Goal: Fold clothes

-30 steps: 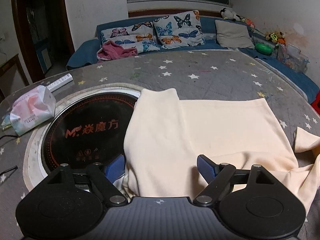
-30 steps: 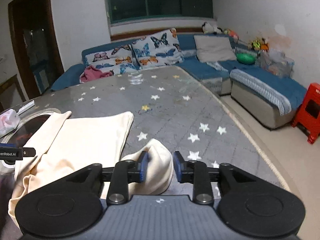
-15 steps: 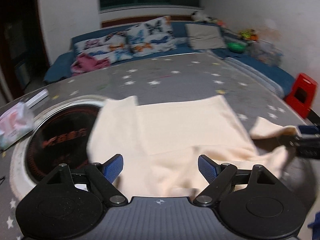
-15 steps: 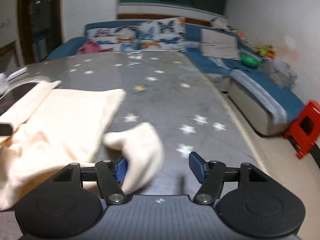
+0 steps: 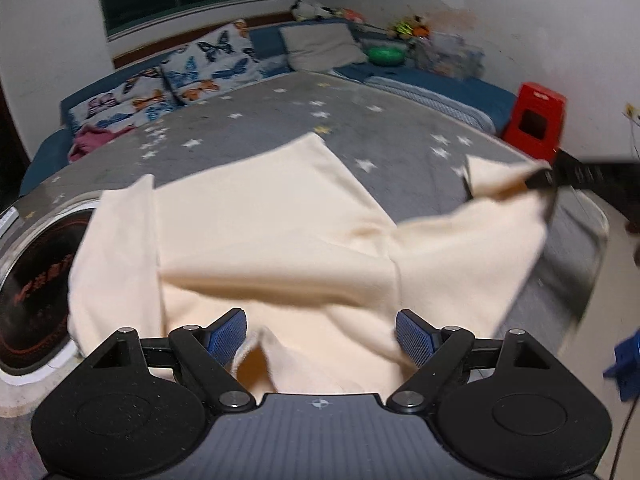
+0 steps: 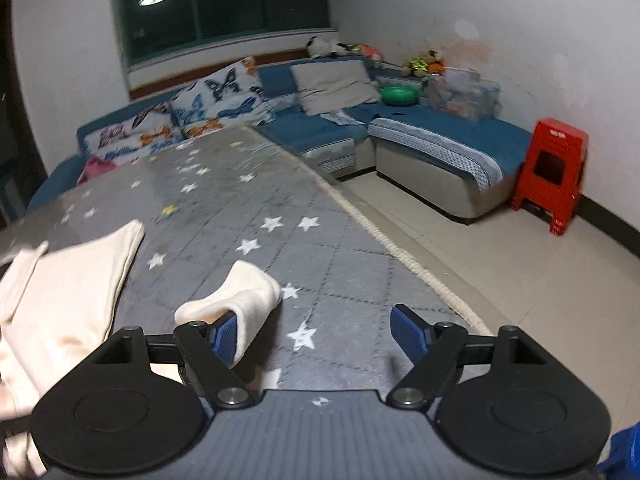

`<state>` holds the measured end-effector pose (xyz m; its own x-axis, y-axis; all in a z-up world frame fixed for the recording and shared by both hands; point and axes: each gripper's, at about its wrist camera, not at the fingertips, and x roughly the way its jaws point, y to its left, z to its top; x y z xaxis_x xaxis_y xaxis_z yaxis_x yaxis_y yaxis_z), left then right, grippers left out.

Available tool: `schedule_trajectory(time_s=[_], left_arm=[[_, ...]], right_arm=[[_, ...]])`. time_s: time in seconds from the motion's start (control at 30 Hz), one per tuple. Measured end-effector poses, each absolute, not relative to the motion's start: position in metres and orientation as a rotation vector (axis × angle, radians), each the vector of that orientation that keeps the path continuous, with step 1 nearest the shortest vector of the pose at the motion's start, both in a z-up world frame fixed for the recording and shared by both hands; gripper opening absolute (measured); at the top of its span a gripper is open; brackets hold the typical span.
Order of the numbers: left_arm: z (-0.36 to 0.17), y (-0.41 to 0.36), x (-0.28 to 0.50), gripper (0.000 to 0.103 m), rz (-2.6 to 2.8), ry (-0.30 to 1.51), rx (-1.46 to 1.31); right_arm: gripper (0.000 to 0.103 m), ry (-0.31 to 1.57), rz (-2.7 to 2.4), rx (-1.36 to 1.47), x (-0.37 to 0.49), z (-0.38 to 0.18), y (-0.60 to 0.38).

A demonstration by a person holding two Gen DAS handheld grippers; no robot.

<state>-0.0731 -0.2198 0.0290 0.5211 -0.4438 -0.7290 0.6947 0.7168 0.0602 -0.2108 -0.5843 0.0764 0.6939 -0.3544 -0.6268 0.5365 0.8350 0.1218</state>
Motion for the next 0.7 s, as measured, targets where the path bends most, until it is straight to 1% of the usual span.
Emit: schedule_trajectory(time_s=[0.3, 0.37, 0.43, 0.53, 0.7], left_arm=[[0.022, -0.217, -0.09, 0.085, -0.736, 0.744, 0.397], [0.022, -0.217, -0.089, 0.085, -0.738, 0.746, 0.395], [0.023, -0.218, -0.088, 0.085, -0.739, 0.749, 0.394], [0.027, -0.215, -0.085, 0.085, -0.733, 0.748, 0.38], [0.04, -0.203, -0.075, 0.085, -0.684, 0.717, 0.349]], right_arm=[[0.082, 0.53, -0.644, 0.491, -0.24, 0.073, -0.614], [0.082, 0.54, -0.659, 0.508, -0.244, 0.072, -0.62], [0.082, 0.572, -0.646, 0.497, -0.245, 0.07, -0.623], [0.082, 0.587, -0.584, 0.408, -0.238, 0.073, -0.61], [0.082, 0.66, -0.352, 0.276, -0.204, 0.072, -0.576]])
